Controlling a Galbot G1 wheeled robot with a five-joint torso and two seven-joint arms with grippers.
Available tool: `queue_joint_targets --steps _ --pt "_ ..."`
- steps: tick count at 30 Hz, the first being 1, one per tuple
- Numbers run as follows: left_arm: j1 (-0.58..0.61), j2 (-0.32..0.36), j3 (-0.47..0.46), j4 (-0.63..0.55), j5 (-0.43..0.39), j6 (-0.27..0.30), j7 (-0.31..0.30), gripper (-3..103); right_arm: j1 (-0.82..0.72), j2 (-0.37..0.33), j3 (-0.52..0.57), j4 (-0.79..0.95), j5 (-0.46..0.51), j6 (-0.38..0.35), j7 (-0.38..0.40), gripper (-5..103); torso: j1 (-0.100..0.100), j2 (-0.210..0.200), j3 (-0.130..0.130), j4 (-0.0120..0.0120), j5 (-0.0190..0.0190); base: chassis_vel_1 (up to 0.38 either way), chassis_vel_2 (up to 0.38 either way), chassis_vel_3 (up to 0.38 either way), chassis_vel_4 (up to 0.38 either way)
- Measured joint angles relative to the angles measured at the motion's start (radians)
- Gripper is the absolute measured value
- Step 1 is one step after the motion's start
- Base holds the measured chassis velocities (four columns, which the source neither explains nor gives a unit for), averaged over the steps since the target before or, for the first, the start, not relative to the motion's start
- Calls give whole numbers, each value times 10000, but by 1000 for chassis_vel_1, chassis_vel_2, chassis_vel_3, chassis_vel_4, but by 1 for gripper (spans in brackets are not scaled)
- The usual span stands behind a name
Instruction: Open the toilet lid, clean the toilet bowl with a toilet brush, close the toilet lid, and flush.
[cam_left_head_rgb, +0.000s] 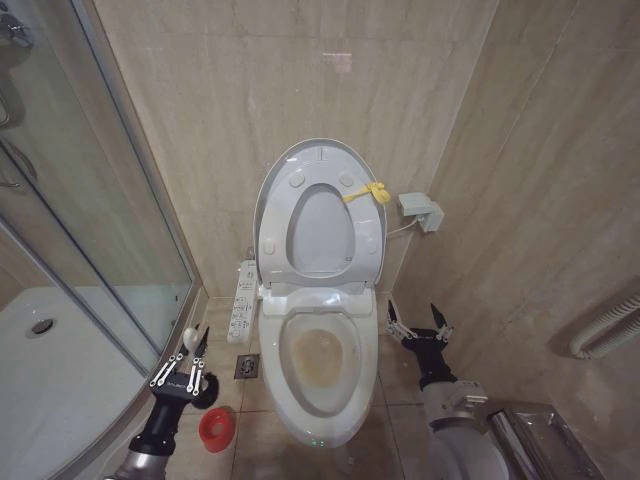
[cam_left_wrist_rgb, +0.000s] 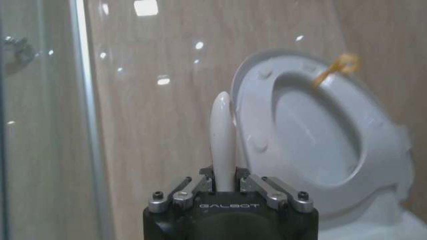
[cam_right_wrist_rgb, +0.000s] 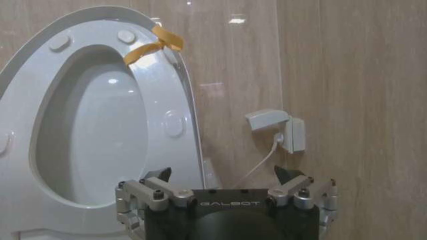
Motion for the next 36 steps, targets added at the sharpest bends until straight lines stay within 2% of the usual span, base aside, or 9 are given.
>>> queue_joint_targets --steps 3,4,7,12,15,16,19,26,36 --pt "-622 -18 48 1084 38 -224 -190 18 0 0 0 0 0 0 2 100 0 -1 0 0 2 0 0 0 0" --pt "-622 -18 48 1084 38 -224 -190 18 0 0 0 0 0 0 2 100 0 -1 0 0 2 0 0 0 0" --pt "-1501 39 340 2571 -131 -741 -265 18 0 0 0 0 0 0 0 100 0 0 0 -2 1 0 0 0 0" --pt "-2158 44 845 3861 -459 -1188 -301 18 0 0 0 0 0 0 1 100 1 -1 1 -2 1 0 0 0 0" --pt "-2746 -49 1373 5119 -629 -1787 -275 18 0 0 -1 0 0 0 0 100 1 0 0 -1 1 0 0 0 0" --pt "-2746 -49 1373 5119 -629 -1787 -275 18 0 0 -1 0 0 0 0 100 1 0 0 -1 1 0 0 0 0" --pt "-3351 -129 1683 6596 -643 -2308 -84 18 0 0 -1 0 0 0 0 100 1 -1 1 0 0 0 0 0 0" --pt "-4282 -118 2120 8325 -871 -2776 59 18 0 0 0 0 0 0 1 100 1 -1 0 -1 2 0 0 0 0" --pt "-5377 -197 2542 10009 -1157 -2841 310 18 0 0 0 0 0 0 0 100 1 -1 0 0 2 0 0 0 0"
